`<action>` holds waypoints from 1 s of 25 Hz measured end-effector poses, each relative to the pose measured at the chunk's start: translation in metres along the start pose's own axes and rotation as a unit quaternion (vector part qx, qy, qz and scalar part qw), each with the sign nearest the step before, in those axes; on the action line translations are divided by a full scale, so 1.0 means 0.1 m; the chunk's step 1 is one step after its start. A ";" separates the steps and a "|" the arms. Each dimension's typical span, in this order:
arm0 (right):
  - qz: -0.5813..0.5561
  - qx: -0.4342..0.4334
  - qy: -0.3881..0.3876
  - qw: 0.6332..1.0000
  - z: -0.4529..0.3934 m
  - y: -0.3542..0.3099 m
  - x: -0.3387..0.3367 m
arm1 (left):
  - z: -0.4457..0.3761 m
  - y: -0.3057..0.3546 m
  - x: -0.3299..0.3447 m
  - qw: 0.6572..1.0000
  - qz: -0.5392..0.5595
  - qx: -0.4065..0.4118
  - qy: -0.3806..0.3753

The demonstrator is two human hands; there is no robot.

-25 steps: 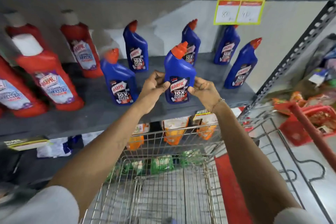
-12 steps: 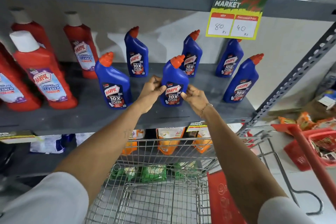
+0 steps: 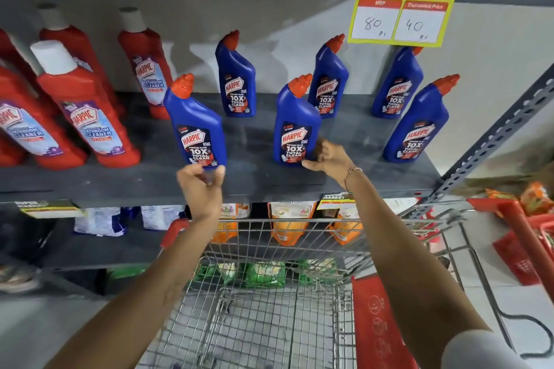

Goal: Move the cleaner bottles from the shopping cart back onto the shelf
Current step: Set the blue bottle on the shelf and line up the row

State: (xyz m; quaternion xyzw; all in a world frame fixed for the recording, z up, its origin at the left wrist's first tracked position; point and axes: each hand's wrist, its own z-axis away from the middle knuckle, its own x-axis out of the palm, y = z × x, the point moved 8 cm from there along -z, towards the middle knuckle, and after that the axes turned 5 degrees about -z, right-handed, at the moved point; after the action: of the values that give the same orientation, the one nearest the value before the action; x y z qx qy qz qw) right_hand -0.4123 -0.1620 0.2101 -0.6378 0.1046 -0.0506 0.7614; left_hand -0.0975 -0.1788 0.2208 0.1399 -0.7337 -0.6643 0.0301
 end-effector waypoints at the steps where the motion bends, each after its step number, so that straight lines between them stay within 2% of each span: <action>1: 0.019 -0.007 0.004 1.000 -0.01 -0.03 0.02 | -0.11 0.04 -0.05 1.000 0.006 0.016 0.013; 5: 0.078 -0.035 0.017 0.996 -0.06 -0.15 0.11 | -0.67 0.12 0.05 0.991 -0.076 0.041 -0.098; 10: 0.096 -0.017 0.021 0.995 -0.14 -0.09 0.10 | -0.95 -0.18 0.01 0.950 -0.193 0.007 -0.244; 15: 0.101 -0.020 0.018 0.995 -0.13 -0.12 -0.01 | -0.98 -0.09 0.01 0.937 -0.285 0.060 -0.195; 21: 0.092 0.009 0.045 0.995 -0.01 -0.04 -0.58 | -0.75 0.14 0.45 0.916 -0.304 0.118 -0.232; 25: 0.091 0.013 0.052 0.994 0.02 -0.01 -0.80 | -0.65 0.18 0.57 0.919 -0.293 0.127 -0.231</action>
State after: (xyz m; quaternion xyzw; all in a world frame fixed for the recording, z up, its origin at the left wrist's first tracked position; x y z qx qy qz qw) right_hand -0.4901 -0.1435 0.2194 -0.6123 0.2006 -0.0153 0.7646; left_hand -0.1404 -0.2543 0.2375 0.1941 -0.7243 -0.5586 -0.3545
